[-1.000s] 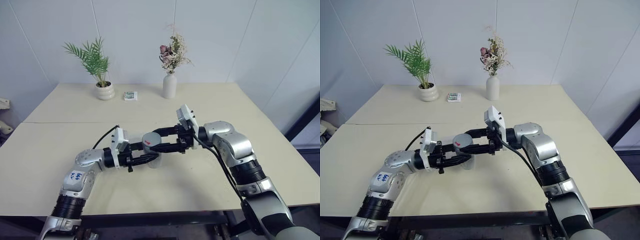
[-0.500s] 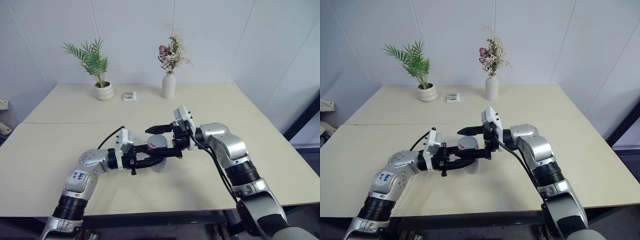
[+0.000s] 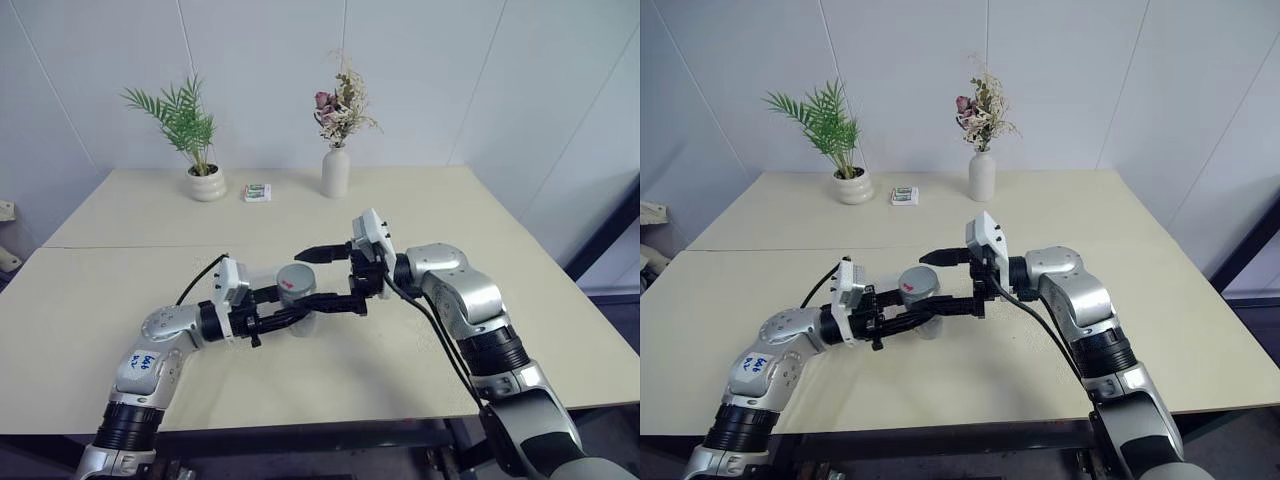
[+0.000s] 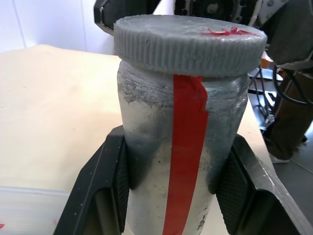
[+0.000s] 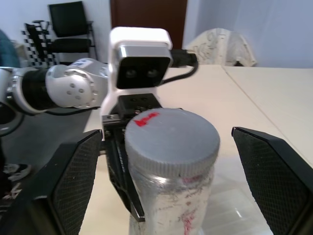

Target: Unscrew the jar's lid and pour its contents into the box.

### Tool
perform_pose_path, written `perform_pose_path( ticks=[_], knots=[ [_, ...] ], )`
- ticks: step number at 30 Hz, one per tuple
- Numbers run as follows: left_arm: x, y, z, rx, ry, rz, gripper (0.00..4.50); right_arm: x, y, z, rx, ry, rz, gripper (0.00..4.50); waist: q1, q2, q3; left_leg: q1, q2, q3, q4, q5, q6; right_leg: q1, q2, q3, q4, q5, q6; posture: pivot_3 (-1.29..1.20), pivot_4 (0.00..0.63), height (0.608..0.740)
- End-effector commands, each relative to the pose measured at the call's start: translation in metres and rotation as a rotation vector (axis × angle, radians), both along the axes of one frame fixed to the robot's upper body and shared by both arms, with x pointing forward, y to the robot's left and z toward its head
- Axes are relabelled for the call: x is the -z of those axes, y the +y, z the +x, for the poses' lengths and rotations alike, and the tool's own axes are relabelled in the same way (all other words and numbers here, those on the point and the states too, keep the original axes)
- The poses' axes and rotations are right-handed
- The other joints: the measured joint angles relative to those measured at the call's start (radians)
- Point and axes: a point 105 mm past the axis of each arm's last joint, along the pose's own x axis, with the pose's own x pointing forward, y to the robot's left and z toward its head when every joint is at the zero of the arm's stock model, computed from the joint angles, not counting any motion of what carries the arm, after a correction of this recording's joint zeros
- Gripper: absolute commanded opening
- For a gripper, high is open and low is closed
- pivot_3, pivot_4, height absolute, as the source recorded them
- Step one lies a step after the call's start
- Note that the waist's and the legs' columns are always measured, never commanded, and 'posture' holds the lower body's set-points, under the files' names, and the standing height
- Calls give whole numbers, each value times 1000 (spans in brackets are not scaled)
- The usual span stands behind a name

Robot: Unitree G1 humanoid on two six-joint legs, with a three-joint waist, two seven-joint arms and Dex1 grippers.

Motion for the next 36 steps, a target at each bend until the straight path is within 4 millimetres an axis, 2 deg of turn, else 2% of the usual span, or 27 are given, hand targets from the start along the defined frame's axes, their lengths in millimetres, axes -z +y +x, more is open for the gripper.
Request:
perform_pose_path(
  ticks=[1,7,14,18,22,30,36],
  knots=[
    [-7,-1,-2,-3,-50,-12,1950,-11,10,-6,11,-36,30,4468,-1,0,0,0,0,0,0,0,0,0,0,0,0,0,0,0,150,740],
    [-7,-6,-2,13,-50,-13,1950,-13,19,-2,55,-34,47,4468,0,0,0,0,0,0,0,0,0,0,0,0,0,0,0,0,150,740],
    [-6,-10,-3,33,-49,-11,1950,-18,17,5,75,0,73,4468,0,0,0,0,0,0,0,0,0,0,0,0,0,0,0,0,150,740],
    [-7,-10,-3,34,-65,-14,1950,-14,8,13,104,12,59,4468,0,0,0,0,0,0,1,0,0,0,0,0,0,0,0,0,150,740],
    [-6,-9,-5,36,-75,-18,1950,-15,-11,21,135,21,48,4468,1,0,0,0,0,0,1,0,0,0,0,0,0,0,0,0,150,740],
    [-4,-8,-5,30,-69,-23,1950,-15,-41,22,149,54,51,4468,0,0,0,0,0,0,0,0,0,0,0,0,0,0,0,0,150,740],
    [-4,-8,-5,27,-71,-27,1950,-12,-56,25,186,63,39,4468,0,0,0,0,0,0,1,0,0,0,0,0,0,0,0,0,150,740]
  ],
)
